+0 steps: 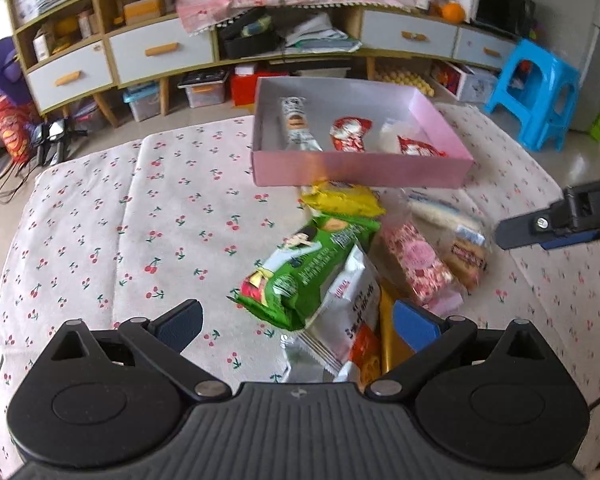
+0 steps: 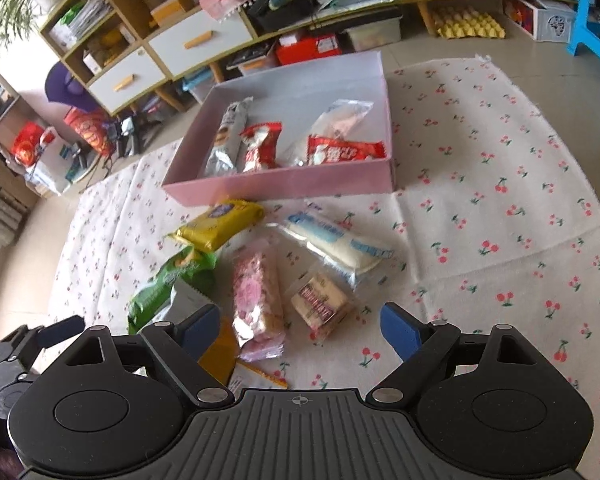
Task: Organize snacks
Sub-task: 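Grasp the white snack packet with the left tool while the right tool grasps the pink candy bag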
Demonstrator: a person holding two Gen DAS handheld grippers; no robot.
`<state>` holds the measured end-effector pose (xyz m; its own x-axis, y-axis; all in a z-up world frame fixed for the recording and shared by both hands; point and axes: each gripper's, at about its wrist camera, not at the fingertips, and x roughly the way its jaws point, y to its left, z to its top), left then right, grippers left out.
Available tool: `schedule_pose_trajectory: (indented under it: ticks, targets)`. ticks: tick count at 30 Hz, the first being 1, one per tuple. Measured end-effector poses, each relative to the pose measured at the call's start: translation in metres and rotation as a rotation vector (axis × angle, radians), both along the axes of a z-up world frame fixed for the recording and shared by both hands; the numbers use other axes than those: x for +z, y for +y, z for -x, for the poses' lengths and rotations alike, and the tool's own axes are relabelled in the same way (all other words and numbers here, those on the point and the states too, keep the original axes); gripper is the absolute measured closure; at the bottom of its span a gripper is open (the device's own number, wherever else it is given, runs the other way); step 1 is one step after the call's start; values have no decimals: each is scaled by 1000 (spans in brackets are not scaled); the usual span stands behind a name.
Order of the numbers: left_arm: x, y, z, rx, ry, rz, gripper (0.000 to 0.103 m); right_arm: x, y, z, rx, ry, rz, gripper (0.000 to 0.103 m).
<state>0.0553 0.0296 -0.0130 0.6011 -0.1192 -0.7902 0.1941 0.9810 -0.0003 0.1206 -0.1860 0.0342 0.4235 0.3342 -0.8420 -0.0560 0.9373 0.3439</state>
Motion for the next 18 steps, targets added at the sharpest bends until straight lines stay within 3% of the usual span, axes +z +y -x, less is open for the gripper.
schedule_pose_trajectory:
  ticks: [4, 11, 18]
  targets:
    - [-5, -3, 2, -27, 12, -6, 11, -5, 8, 3, 22, 11, 14, 14]
    - [-12, -1, 0, -33, 85, 84, 49, -13, 13, -2, 38, 12, 0, 14]
    - [-18, -1, -8, -10, 110, 132, 63, -21, 13, -9, 18, 49, -137, 15]
